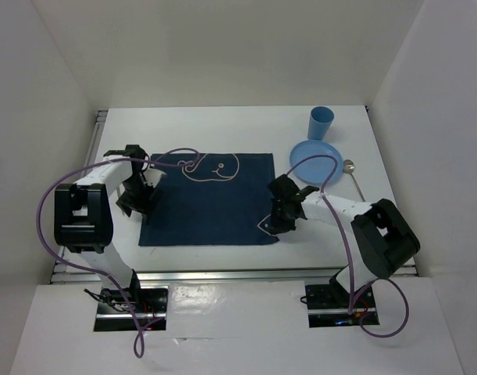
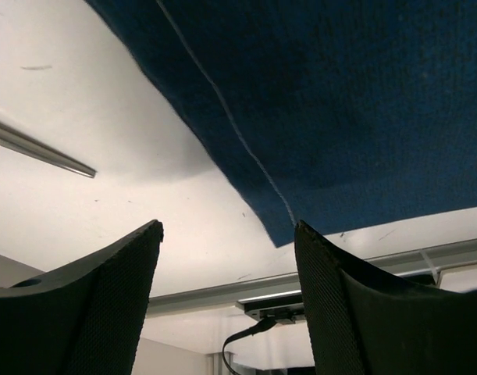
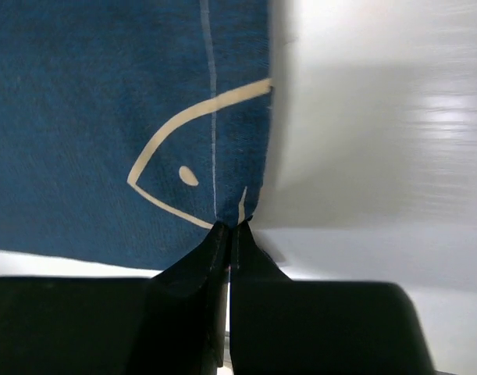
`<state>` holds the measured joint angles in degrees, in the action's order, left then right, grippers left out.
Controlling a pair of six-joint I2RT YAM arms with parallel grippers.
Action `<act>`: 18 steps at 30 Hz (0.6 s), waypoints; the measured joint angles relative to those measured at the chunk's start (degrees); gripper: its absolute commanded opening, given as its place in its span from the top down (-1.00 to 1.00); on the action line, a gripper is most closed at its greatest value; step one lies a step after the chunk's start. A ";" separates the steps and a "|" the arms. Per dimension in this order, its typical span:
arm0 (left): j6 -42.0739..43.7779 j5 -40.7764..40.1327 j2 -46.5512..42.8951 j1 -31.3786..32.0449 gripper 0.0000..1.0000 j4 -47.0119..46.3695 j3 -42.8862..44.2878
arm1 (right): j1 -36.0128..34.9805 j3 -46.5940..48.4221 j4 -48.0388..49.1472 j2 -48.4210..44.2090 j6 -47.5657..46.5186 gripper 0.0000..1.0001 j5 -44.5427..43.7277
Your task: Set the dinner table for one person
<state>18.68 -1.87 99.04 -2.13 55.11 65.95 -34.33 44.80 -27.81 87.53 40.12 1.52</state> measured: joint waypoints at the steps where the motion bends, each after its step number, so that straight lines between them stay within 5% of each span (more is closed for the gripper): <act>1: -0.11 0.17 0.00 0.04 -0.53 -0.22 0.33 | 0.74 -0.02 -0.24 -0.07 0.46 1.00 -0.15; 8: -1.11 0.70 0.00 0.17 -0.53 -1.31 0.92 | 9.66 -5.11 -2.64 -7.04 0.98 1.00 -2.29; 16: -2.40 1.81 0.00 2.43 -0.53 -1.64 0.92 | 10.25 -7.21 -5.20 -9.53 2.10 1.00 -2.10; 18: -2.40 1.81 0.00 2.95 -0.53 -1.70 0.92 | 10.25 -7.67 -5.03 -9.66 2.84 0.87 -1.77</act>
<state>16.27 -0.05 99.04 0.82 53.41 66.87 -24.08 37.12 -32.84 77.87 42.96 -0.25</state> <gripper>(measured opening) 0.764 0.020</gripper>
